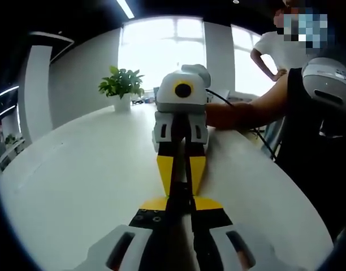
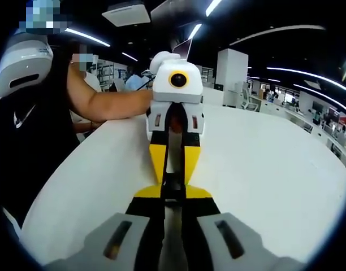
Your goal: Snap the two parts of the plastic buckle together until the buckle closes and remains connected.
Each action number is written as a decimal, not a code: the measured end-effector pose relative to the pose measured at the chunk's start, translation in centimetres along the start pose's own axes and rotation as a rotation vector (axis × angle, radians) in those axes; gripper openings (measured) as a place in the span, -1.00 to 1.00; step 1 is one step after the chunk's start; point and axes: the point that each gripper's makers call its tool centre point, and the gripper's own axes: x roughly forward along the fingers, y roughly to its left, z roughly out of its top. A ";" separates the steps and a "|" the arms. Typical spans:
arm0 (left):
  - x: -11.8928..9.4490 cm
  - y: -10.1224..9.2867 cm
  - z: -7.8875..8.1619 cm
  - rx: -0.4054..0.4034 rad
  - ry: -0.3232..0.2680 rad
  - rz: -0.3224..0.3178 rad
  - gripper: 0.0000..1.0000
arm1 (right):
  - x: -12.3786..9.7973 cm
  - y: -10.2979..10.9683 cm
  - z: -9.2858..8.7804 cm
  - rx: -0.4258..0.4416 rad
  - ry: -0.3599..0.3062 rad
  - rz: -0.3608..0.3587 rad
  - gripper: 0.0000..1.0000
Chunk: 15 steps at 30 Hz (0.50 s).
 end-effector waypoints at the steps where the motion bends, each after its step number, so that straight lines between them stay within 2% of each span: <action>1: 0.0 0.0 0.0 0.000 0.000 0.001 -0.77 | 0.0 0.0 0.0 0.000 0.000 0.000 -0.86; 9: -0.1 0.2 0.1 0.005 -0.006 0.007 -0.70 | 0.0 0.1 0.1 -0.004 -0.003 0.008 -0.87; 12: -0.2 -0.2 0.0 -0.004 -0.001 0.000 -0.46 | 0.2 0.1 0.2 -0.011 -0.004 0.005 -0.87; 15: -0.6 -0.3 -0.1 0.004 0.008 -0.002 -0.56 | 0.2 0.1 0.2 -0.010 -0.004 0.004 -0.86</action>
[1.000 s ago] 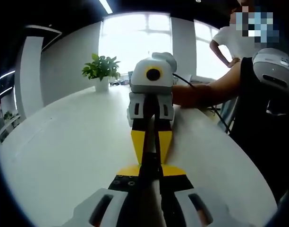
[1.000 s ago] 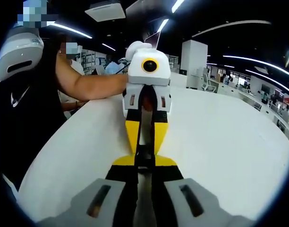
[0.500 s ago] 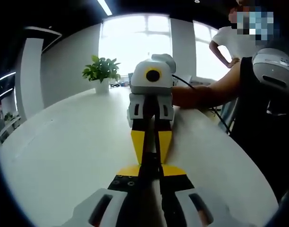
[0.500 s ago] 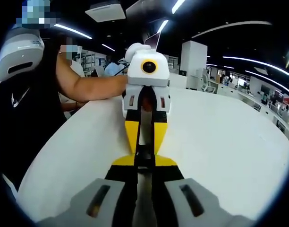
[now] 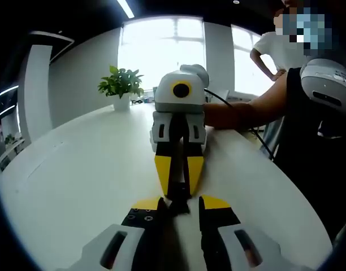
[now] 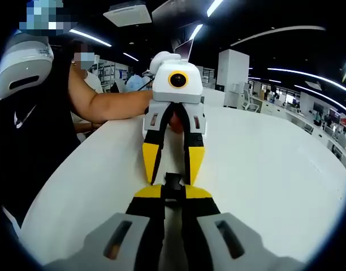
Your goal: Snap the two parts of the plastic buckle together until the buckle closes and remains connected.
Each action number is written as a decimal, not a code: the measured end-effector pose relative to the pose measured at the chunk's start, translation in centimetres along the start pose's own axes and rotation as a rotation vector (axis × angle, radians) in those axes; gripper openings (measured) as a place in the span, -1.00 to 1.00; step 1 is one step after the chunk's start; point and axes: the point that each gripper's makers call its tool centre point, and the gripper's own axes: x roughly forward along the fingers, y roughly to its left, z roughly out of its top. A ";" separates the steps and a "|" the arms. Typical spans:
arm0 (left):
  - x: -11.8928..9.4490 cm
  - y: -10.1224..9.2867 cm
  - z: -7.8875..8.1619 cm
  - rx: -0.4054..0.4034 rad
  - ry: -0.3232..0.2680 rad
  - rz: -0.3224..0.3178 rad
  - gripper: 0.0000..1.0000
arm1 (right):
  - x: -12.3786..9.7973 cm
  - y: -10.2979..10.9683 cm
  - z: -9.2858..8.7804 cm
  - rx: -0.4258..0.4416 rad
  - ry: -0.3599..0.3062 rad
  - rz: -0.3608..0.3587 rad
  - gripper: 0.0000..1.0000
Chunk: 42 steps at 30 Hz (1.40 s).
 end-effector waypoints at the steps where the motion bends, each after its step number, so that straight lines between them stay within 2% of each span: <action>1: -0.3 0.1 -0.2 -0.012 0.011 0.005 -0.58 | 0.0 0.0 0.0 -0.001 0.000 -0.001 -0.86; 4: -1.0 1.0 -0.4 -0.002 0.021 0.048 -0.68 | 0.0 0.0 0.0 -0.001 -0.001 -0.002 -0.86; 6: -1.0 1.1 -0.4 -0.020 0.016 0.043 -0.74 | 0.1 0.0 0.0 0.000 0.001 -0.002 -0.86; 13: -0.4 0.7 -0.4 -0.013 0.016 0.021 -0.73 | 0.2 -0.1 0.1 0.000 0.001 -0.004 -0.86; 19: -0.8 0.6 0.0 -0.012 0.005 0.016 -0.60 | 0.3 -0.1 0.1 0.001 0.000 -0.008 -0.85; 22: -1.3 0.5 -0.5 -0.014 0.030 0.012 -0.62 | 0.3 -0.2 0.2 -0.007 -0.006 -0.010 -0.83; 26: -2.0 0.6 -0.7 -0.030 0.035 0.021 -0.65 | 0.3 -0.1 0.1 -0.003 -0.006 -0.006 -0.81; 42: -2.4 0.7 -1.3 -0.022 0.059 0.034 -0.74 | -0.3 0.0 0.0 0.009 -0.007 -0.006 -0.79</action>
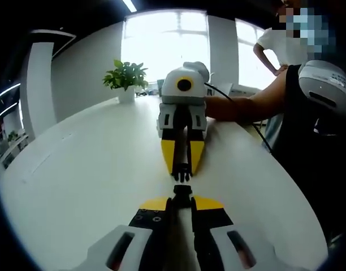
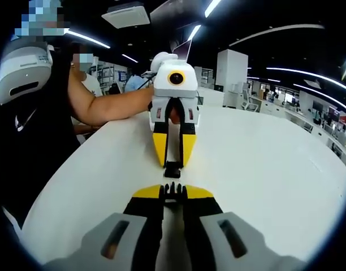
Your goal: Snap the two parts of the plastic buckle together until the buckle closes and remains connected.
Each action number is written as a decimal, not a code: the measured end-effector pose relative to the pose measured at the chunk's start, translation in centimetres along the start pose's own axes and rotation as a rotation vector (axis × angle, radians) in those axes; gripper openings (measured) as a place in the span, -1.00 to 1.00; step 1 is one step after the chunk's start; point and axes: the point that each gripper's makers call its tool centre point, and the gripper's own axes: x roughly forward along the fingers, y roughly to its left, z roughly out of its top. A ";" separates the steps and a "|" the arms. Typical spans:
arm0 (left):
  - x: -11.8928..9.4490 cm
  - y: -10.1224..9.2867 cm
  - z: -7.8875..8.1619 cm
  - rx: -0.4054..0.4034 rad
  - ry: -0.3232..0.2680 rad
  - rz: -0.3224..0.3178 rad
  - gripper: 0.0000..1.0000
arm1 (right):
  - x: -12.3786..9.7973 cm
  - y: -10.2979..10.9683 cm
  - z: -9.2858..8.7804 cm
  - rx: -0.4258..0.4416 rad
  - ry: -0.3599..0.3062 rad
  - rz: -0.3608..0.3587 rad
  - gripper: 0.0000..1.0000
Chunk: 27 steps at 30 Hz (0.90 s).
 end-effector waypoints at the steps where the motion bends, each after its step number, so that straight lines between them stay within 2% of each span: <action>1: 0.0 0.0 0.0 0.003 0.000 0.000 -0.75 | 0.0 0.0 0.0 -0.004 -0.001 0.000 -0.79; 9: -0.3 0.0 0.0 -0.001 -0.004 -0.001 -0.75 | 0.0 0.2 0.0 0.000 0.001 0.005 -0.78; 13: -0.3 -0.1 0.0 -0.003 -0.006 -0.001 -0.76 | -0.2 0.2 0.1 -0.002 -0.010 0.004 -0.70; 27: 0.0 -0.4 0.1 0.006 -0.023 -0.014 -0.78 | -0.5 0.2 -0.3 0.004 0.006 0.010 -0.78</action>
